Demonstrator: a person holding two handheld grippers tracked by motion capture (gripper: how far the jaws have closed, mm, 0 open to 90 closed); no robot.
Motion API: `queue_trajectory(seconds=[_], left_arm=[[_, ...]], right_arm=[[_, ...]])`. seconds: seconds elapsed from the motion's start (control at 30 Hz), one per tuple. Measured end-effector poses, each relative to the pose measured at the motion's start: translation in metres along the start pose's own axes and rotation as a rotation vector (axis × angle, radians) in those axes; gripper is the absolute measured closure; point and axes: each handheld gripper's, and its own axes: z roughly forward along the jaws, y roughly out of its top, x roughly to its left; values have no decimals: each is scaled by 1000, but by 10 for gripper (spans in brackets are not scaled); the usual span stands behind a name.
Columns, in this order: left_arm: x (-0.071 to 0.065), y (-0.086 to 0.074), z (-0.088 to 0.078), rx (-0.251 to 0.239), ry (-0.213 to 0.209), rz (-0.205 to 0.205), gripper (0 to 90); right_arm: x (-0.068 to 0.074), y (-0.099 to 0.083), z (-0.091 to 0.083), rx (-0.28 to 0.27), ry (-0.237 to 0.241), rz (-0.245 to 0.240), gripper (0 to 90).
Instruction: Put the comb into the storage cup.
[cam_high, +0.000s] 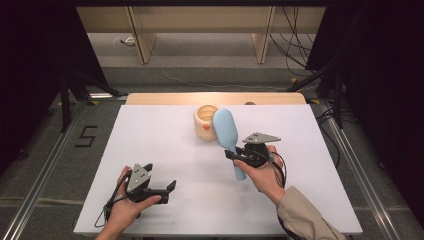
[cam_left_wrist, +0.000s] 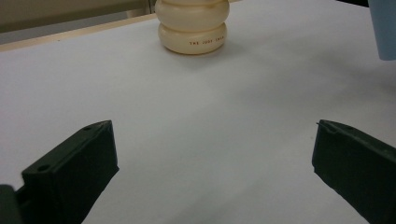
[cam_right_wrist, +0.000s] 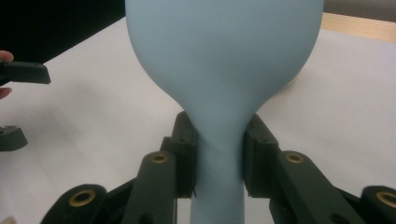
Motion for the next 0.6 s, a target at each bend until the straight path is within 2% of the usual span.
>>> queue_trajectory(seconds=[0.27,0.6], left_arm=[[-5,3,2,-5,-20,1,0],[-15,13,6,-23,-66,-20,0]], right_arm=[[6,1,3,-19,14,-14,704],[11,0,7,-28,20,-19,704]])
